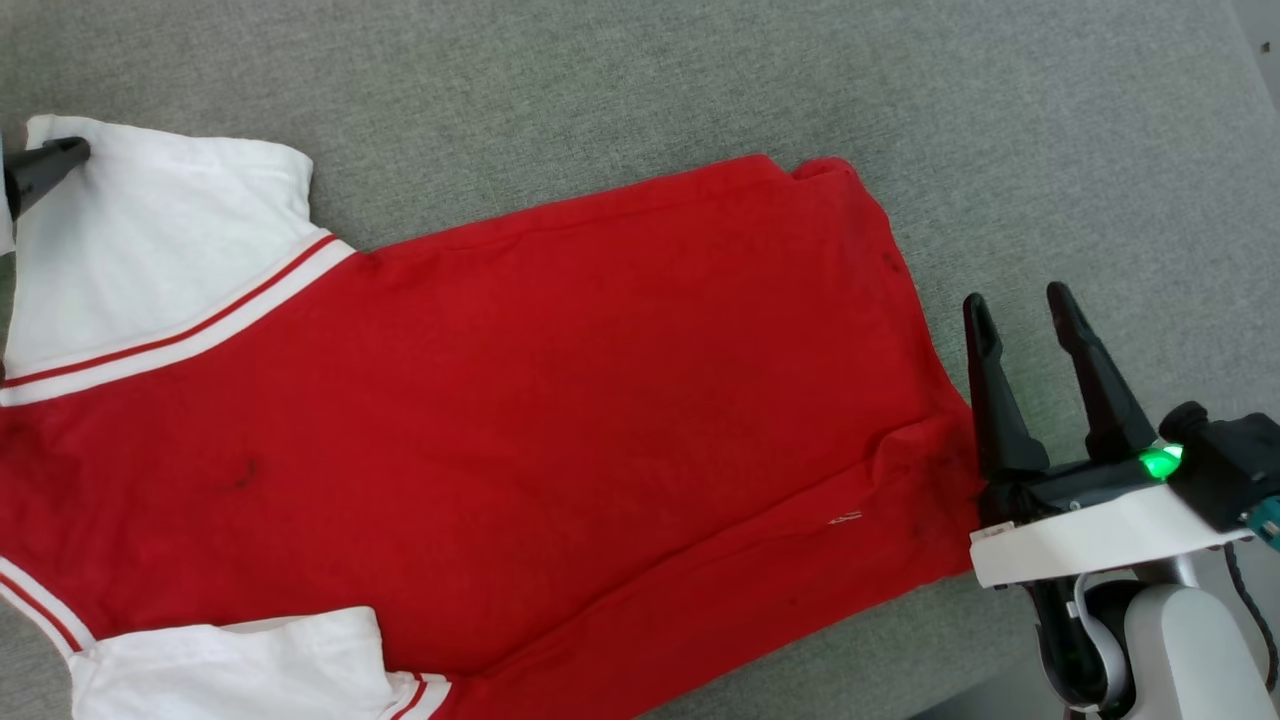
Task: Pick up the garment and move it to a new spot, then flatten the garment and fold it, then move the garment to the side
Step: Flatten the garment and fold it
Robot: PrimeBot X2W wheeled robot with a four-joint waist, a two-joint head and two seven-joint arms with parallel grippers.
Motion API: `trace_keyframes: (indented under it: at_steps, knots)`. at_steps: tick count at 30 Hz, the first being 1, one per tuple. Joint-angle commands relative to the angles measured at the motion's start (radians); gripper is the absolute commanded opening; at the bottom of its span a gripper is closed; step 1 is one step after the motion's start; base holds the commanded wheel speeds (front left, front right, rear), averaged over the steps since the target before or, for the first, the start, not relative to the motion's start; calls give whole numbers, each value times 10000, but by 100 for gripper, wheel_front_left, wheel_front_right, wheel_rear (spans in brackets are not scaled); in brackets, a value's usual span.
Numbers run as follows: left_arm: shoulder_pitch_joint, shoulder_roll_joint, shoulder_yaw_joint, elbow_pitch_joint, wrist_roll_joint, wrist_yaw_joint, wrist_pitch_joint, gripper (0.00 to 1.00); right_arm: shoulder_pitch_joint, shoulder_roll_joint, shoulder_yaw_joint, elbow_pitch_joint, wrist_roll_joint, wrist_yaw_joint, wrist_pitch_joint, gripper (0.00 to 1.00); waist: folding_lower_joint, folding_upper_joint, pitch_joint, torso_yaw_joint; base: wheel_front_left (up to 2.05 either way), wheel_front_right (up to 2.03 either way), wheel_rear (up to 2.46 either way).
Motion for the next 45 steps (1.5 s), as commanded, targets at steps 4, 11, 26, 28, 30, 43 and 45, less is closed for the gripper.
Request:
trace_keyframes:
  at_steps: [4,11,26,28,30,43,45]
  knots:
    - [394,-234,-662,-77,-654,-13,186,0,-116,38,-47,183,-74,-4,227,100,-1,0,18,116,0,0,0]
    - [268,-321,-907,-256,-705,-8,-1466,0,-213,35,-195,83,-444,-6,617,100,-1,0,-484,576,0,0,0]
    - [1093,1,-1904,-2269,-1380,-9,-4895,0,-345,-1515,-491,-669,-481,-6,4210,100,-1,0,-2233,2228,0,0,0]
    - [1294,89,-1975,-2760,-1430,-10,-5193,0,-529,-1812,-495,-772,-151,-4,5111,100,-1,0,-2324,2445,0,0,0]
    - [1474,140,-2081,-3297,-1470,-8,-5406,0,-809,-2357,-493,-767,-5,-6,6114,100,-1,0,-2356,2652,0,0,0]
    - [2125,257,-2185,-6507,-843,498,-6377,0,-4113,-4724,1037,1291,1007,-6,10962,100,-1,0,-1342,4146,0,0,0]
    - [2129,217,-2211,-6619,-792,523,-6418,0,-4204,-4781,1190,1475,1004,-6,11038,100,-1,0,-1284,4235,0,0,0]
